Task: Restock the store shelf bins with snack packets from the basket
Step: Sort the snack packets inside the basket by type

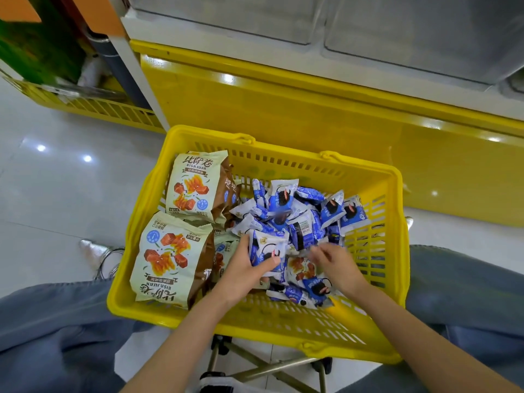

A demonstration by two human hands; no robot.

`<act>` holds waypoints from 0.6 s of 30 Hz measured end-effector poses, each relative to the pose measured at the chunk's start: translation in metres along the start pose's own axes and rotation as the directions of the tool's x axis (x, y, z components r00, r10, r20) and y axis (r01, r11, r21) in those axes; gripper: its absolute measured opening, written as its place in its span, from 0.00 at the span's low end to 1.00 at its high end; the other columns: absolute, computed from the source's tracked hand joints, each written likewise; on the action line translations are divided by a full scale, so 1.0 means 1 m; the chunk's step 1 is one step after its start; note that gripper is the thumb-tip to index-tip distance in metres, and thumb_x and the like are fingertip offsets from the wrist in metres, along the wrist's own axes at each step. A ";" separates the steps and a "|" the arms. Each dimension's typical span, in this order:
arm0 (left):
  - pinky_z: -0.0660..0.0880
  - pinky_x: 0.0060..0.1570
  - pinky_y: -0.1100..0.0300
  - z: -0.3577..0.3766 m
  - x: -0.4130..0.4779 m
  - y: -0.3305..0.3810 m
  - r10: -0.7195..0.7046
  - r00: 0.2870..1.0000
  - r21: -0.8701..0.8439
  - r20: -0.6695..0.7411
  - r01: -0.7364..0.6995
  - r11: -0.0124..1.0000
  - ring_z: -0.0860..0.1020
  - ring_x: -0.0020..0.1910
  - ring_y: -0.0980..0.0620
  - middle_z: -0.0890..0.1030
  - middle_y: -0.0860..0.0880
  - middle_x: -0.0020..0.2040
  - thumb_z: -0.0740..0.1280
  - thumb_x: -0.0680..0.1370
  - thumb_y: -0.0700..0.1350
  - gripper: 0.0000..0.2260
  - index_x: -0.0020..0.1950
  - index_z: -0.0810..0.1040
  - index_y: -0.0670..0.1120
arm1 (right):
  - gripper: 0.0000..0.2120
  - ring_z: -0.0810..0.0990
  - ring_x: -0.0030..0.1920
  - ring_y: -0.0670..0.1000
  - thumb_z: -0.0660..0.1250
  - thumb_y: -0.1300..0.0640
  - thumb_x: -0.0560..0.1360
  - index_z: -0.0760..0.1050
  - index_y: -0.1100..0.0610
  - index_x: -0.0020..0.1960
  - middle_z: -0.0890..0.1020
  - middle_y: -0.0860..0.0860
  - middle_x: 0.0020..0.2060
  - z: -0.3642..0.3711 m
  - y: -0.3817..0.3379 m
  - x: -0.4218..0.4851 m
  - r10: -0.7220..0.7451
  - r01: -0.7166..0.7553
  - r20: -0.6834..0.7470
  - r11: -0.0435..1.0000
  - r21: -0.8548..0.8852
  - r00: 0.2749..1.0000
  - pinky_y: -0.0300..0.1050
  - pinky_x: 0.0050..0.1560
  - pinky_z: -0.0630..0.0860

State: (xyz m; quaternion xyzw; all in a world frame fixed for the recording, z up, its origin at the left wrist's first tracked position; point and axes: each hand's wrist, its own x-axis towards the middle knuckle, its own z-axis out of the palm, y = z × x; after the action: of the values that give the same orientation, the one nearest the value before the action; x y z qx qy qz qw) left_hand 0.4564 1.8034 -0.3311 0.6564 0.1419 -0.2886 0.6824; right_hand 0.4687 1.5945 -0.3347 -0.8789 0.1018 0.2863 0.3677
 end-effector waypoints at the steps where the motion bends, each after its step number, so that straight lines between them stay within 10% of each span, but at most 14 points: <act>1: 0.78 0.44 0.64 -0.002 0.000 0.000 0.003 1.000 -0.022 -0.005 -0.003 1.000 0.79 0.49 0.65 0.78 0.60 0.54 0.70 0.74 0.41 0.19 0.58 0.67 0.58 | 0.11 0.73 0.31 0.44 0.58 0.54 0.80 0.75 0.56 0.42 0.76 0.47 0.34 0.001 0.013 0.000 0.043 -0.030 0.080 0.988 -0.150 0.996 0.37 0.33 0.70; 3: 0.78 0.39 0.65 -0.004 0.000 0.000 0.001 1.000 -0.053 -0.010 -0.002 0.999 0.80 0.48 0.64 0.78 0.57 0.55 0.69 0.74 0.41 0.20 0.61 0.67 0.56 | 0.05 0.78 0.45 0.48 0.62 0.57 0.79 0.76 0.56 0.51 0.79 0.52 0.47 0.008 0.033 0.001 0.108 -0.035 0.200 0.941 -0.338 0.974 0.42 0.46 0.75; 6: 0.77 0.38 0.66 -0.003 -0.002 0.002 -0.004 1.000 -0.068 0.000 0.004 0.998 0.80 0.47 0.64 0.77 0.59 0.54 0.69 0.74 0.41 0.20 0.61 0.67 0.56 | 0.21 0.69 0.66 0.53 0.66 0.56 0.77 0.67 0.55 0.68 0.71 0.53 0.65 0.020 0.041 0.006 0.120 0.033 0.242 0.838 -0.545 0.963 0.47 0.64 0.68; 12: 0.78 0.37 0.65 -0.002 -0.005 0.004 -0.020 1.000 -0.049 0.007 0.021 0.999 0.80 0.46 0.64 0.77 0.61 0.52 0.69 0.74 0.41 0.18 0.55 0.68 0.60 | 0.27 0.66 0.68 0.55 0.67 0.46 0.74 0.66 0.55 0.68 0.70 0.55 0.65 0.023 0.033 0.014 0.232 0.106 0.266 0.534 -0.839 0.936 0.49 0.65 0.63; 18: 0.78 0.38 0.64 -0.003 -0.005 0.005 -0.030 1.000 -0.045 -0.001 0.030 0.999 0.81 0.46 0.63 0.78 0.59 0.53 0.69 0.74 0.41 0.18 0.56 0.68 0.59 | 0.19 0.72 0.62 0.53 0.61 0.46 0.78 0.70 0.52 0.66 0.74 0.52 0.61 0.016 0.021 0.017 0.016 0.069 0.120 0.741 -0.668 0.993 0.50 0.62 0.65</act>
State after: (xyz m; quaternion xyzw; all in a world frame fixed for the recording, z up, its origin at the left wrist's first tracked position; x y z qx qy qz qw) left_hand 0.4557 1.8070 -0.3246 0.6389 0.1588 -0.2950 0.6925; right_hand 0.4670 1.5910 -0.3658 -0.9351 -0.0421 0.3500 0.0364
